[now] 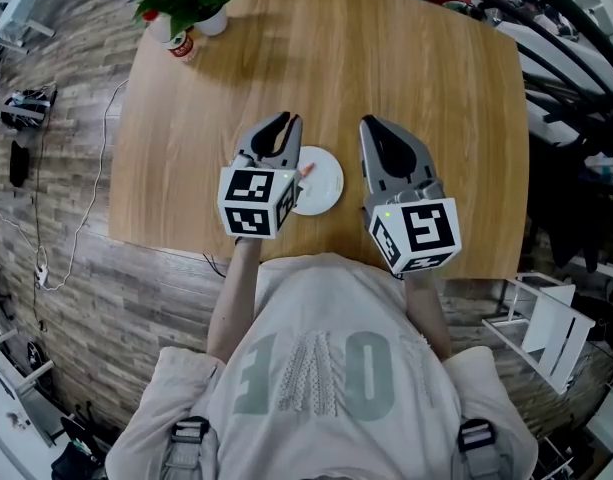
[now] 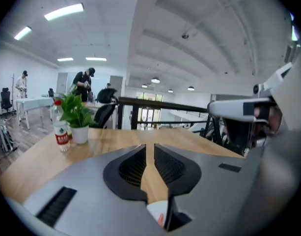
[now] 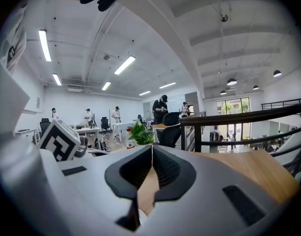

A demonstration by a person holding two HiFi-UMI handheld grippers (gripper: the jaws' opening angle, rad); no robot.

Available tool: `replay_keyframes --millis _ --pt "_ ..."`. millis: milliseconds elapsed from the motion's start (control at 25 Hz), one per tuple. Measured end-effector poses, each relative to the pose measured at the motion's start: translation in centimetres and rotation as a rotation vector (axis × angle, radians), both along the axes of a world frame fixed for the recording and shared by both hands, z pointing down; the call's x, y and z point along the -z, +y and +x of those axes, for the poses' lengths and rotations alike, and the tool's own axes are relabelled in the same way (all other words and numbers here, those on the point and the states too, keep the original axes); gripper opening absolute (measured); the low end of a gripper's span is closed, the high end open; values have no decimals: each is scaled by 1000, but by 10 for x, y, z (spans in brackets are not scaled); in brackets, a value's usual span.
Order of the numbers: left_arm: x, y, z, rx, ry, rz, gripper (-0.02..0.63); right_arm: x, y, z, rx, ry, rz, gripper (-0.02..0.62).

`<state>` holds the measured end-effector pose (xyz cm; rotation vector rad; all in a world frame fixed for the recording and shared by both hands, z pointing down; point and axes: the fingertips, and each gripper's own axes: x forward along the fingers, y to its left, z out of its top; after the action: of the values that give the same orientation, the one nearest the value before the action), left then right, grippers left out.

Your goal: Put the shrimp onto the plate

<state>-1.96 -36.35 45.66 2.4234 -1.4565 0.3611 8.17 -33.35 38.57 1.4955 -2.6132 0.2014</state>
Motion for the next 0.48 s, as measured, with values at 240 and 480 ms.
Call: replay_keyframes --millis 240,480 --pt "120 7 -9 62 78 373 12 52 -8 -4 19 -22 149 21" --pt "210 39 -21 83 85 665 9 92 2 -4 17 -92 247 21"
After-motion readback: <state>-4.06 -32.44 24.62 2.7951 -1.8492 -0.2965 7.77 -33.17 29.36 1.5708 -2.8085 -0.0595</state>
